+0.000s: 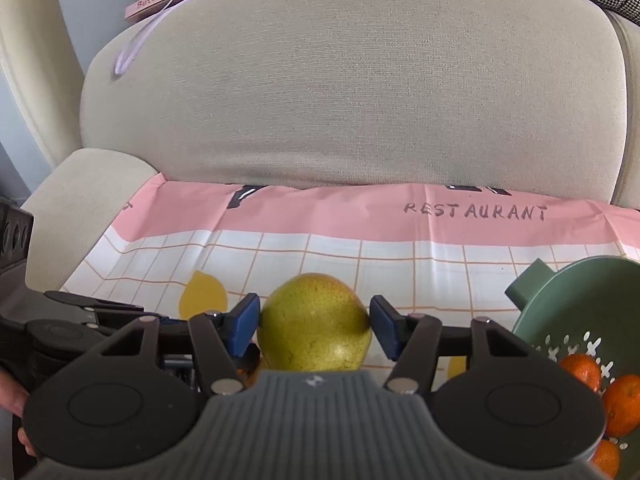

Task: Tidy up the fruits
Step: 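Lift the mandarin with the left tool while the right tool lifts the pear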

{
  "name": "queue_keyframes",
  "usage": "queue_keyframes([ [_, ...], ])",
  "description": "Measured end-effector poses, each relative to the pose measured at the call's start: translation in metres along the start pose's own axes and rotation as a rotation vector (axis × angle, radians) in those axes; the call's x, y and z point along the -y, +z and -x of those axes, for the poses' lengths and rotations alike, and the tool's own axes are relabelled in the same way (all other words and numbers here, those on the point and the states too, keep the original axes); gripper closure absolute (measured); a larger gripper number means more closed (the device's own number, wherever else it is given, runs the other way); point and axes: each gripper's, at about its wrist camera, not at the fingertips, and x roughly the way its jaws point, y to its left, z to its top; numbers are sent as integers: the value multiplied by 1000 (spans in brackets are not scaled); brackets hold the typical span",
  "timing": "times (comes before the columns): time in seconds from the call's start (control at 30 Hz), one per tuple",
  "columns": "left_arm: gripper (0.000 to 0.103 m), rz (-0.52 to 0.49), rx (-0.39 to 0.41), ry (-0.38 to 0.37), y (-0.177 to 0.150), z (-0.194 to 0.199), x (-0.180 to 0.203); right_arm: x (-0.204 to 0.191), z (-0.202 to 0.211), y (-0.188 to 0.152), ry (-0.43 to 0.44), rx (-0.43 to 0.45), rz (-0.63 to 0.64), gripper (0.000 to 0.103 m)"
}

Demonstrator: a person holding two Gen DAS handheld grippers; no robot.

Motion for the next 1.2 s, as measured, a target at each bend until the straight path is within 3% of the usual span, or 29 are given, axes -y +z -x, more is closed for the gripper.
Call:
queue_keyframes([
  [0.37, 52, 43, -65, 52, -8, 34, 2, -16, 43, -26, 69, 5, 82, 46],
  [0.63, 51, -73, -114, 167, -21, 25, 17, -21, 43, -63, 74, -53, 141, 48],
  [0.7, 51, -79, -132, 184, -23, 21, 18, -22, 40, -70, 62, -55, 156, 58],
  [0.73, 51, -75, -144, 191, -24, 19, 17, -21, 41, -71, 78, -45, 156, 75],
  [0.8, 51, -73, -163, 203, -26, 16, 16, -25, 44, -70, 79, -29, 184, 78],
  [0.9, 51, -83, -164, 203, -27, 16, 18, -27, 39, -71, 89, -57, 191, 72],
  [1.03, 51, -86, -182, 205, -29, 15, 19, -29, 39, -76, 96, -107, 176, 52],
  [1.2, 50, -87, -192, 213, -30, 13, 19, -30, 37, -81, 117, -187, 160, 41],
])
